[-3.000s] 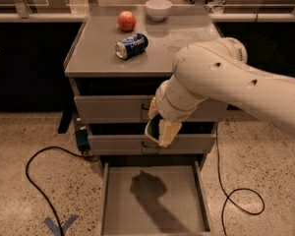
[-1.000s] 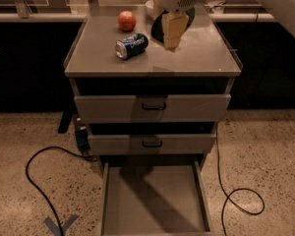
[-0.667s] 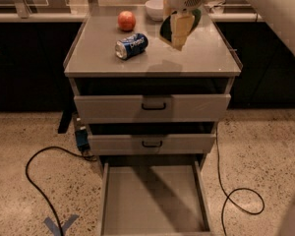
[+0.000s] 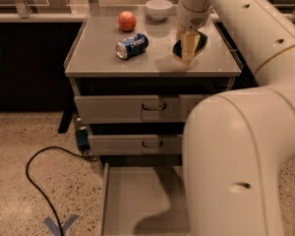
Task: Pick sponge from bottom drawer and place on counter
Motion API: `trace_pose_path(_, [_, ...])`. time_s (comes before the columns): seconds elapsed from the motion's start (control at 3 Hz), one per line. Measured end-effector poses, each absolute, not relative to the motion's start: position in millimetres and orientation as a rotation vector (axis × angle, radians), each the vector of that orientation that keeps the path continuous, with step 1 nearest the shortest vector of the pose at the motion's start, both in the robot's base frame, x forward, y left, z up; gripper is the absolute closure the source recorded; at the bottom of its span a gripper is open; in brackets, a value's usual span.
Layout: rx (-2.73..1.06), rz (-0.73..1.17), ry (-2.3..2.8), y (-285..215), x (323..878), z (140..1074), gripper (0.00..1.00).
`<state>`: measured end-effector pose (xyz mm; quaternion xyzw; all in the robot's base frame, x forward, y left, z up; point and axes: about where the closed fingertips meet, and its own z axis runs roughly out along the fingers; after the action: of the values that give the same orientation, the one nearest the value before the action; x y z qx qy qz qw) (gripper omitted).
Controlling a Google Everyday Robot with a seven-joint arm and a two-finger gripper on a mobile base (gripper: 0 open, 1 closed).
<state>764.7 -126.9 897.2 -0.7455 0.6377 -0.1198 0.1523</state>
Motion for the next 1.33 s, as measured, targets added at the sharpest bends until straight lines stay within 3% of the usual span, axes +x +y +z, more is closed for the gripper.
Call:
trace_pose_path(0.33, [-2.097,-0.288,1.828,-132.1,798.0,867.7,1.0])
trace_pose_path(1.33, [-2.001,-0.295,1.808,-132.2,824.4,864.5,1.0])
